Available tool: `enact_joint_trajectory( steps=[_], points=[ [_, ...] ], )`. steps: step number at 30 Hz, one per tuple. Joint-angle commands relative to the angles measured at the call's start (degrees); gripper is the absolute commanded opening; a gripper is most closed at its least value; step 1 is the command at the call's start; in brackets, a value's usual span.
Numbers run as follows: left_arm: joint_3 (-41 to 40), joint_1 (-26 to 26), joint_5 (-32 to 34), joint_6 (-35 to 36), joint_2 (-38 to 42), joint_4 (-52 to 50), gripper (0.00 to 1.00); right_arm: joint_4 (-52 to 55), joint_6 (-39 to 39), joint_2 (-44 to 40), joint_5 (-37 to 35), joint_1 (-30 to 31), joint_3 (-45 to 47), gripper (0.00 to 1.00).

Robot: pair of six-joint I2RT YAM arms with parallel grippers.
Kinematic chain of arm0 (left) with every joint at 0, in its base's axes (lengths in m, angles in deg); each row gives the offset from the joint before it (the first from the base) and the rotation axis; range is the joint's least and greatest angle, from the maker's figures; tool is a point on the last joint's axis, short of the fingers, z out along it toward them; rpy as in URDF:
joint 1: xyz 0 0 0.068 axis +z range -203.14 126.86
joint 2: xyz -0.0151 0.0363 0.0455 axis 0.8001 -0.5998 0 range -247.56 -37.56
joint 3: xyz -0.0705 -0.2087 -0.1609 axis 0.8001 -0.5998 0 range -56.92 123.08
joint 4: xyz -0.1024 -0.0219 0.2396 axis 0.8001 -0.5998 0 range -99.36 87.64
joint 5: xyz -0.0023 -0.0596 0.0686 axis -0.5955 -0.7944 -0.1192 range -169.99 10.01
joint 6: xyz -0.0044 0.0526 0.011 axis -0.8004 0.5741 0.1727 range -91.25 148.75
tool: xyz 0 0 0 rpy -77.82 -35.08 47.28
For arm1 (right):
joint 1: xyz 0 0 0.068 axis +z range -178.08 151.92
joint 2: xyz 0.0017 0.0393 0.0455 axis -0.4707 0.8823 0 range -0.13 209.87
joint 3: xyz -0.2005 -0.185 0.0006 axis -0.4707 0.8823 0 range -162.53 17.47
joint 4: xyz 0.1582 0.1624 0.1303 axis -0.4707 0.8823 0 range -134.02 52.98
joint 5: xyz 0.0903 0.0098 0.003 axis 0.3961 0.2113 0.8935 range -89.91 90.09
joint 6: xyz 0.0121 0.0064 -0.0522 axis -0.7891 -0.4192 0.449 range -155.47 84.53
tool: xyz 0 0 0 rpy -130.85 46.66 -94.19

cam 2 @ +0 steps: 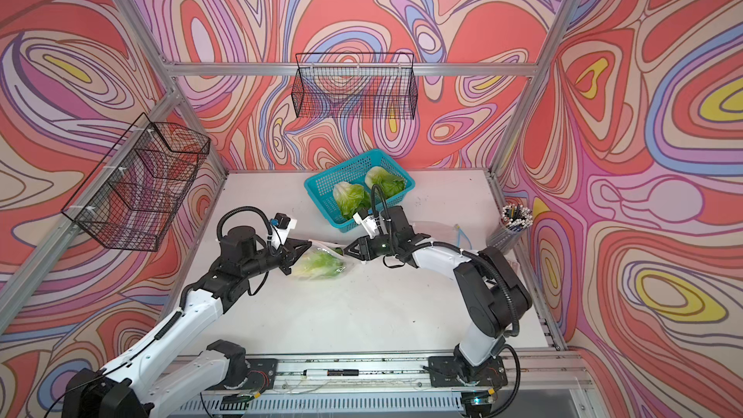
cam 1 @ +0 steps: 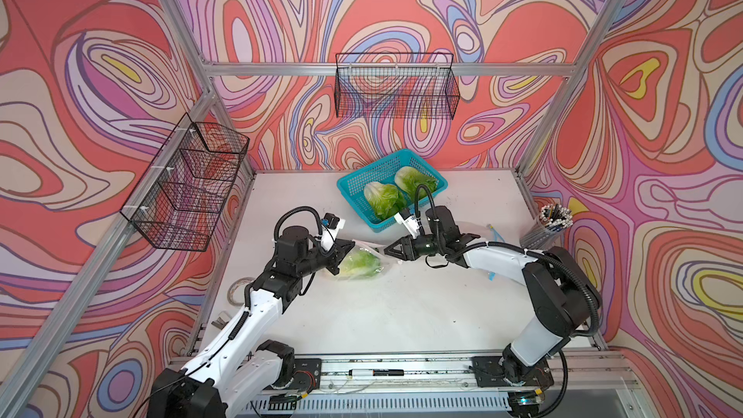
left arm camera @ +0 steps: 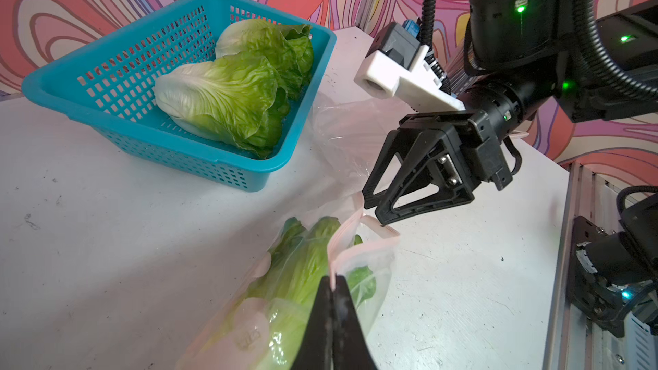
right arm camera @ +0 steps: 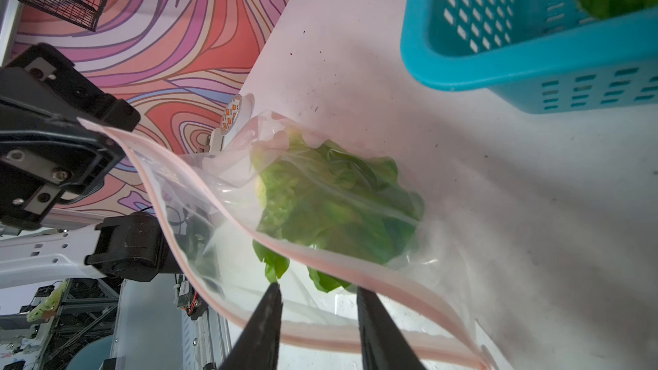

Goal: Open the zip-top bag and take out the chinese cabbages
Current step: Pick up the Chinese cabbage from the zipper food storage bag.

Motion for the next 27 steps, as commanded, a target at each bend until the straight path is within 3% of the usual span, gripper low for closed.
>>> enact_joint_trajectory(
  steps=[1, 27],
  points=[
    [1.01, -0.54, 0.60, 1.43, -0.20, -1.68, 0.00, -3.88, -2.98, 1.63, 3.08, -0.14, -1.35, 0.39],
    [1.35, -1.68, 0.71, 1.43, -1.02, 0.39, 0.00, -3.44, -4.82, 5.44, 9.35, 1.52, -2.86, 0.46]
  ],
)
